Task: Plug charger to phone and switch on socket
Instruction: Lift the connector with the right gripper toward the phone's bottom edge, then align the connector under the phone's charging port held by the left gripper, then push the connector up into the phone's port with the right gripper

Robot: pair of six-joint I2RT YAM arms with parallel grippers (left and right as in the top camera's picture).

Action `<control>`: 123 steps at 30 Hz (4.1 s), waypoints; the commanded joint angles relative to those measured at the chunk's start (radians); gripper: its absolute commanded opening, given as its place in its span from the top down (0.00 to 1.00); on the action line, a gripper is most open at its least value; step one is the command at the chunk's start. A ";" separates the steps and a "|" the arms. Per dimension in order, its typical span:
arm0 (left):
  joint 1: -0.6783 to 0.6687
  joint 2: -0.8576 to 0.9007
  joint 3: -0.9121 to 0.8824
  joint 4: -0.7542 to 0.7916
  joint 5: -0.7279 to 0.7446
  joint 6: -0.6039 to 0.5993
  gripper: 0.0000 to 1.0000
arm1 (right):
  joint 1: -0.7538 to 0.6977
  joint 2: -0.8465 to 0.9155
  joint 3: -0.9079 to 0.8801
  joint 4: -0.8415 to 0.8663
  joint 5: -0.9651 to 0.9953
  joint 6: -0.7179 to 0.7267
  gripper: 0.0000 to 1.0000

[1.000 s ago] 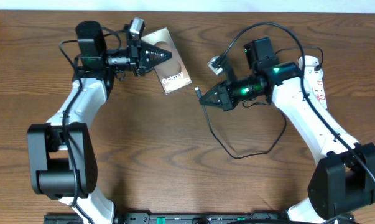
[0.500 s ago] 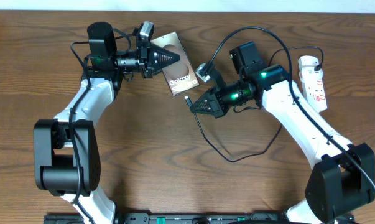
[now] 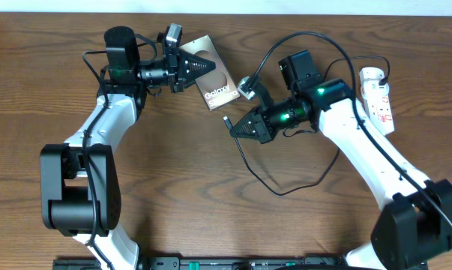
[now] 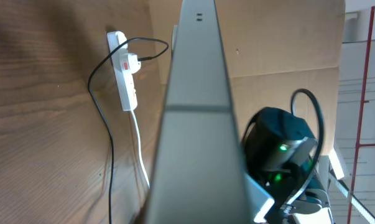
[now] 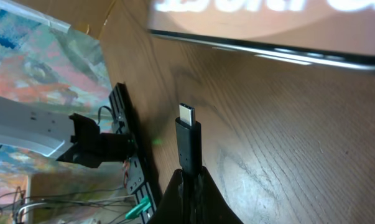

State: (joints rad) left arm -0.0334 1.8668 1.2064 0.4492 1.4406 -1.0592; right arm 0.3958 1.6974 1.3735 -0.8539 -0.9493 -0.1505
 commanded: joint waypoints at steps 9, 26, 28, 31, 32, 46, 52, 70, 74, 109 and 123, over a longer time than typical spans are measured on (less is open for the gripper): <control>0.006 0.003 0.008 0.008 0.062 -0.008 0.93 | -0.018 -0.043 0.012 0.029 -0.021 0.016 0.99; 0.006 0.003 0.008 0.058 0.096 -0.008 0.93 | -0.017 -0.042 0.012 0.051 0.005 0.061 0.99; 0.006 0.003 0.008 0.062 0.100 -0.008 0.93 | -0.017 -0.042 0.012 0.054 0.005 0.068 0.99; 0.006 0.003 0.008 0.062 0.099 -0.008 0.92 | -0.016 -0.042 0.012 0.058 0.004 0.075 0.99; 0.006 0.003 0.008 0.062 0.100 -0.008 0.93 | -0.016 -0.042 0.012 0.058 0.004 0.076 0.99; 0.006 0.003 0.008 0.092 0.100 -0.009 0.93 | 0.005 -0.042 0.012 0.067 0.005 0.106 0.99; 0.006 0.003 0.008 0.092 0.101 -0.032 0.93 | 0.005 -0.042 0.012 0.065 0.005 0.113 0.99; 0.006 0.003 0.008 0.092 0.119 -0.038 0.93 | 0.005 -0.042 0.012 0.089 0.008 0.134 0.99; 0.006 0.003 0.008 0.092 0.118 -0.034 0.93 | 0.005 -0.042 0.012 0.098 0.007 0.140 0.99; 0.013 0.003 0.008 0.100 0.089 -0.035 0.93 | 0.018 -0.011 0.012 0.052 0.004 0.129 0.99; 0.017 0.003 0.008 0.099 0.093 -0.035 0.93 | 0.016 -0.024 0.012 0.066 -0.006 0.108 0.99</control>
State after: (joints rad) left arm -0.0216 1.8671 1.2064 0.5358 1.5166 -1.0996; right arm 0.4065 1.6821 1.3735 -0.7944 -0.9283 -0.0227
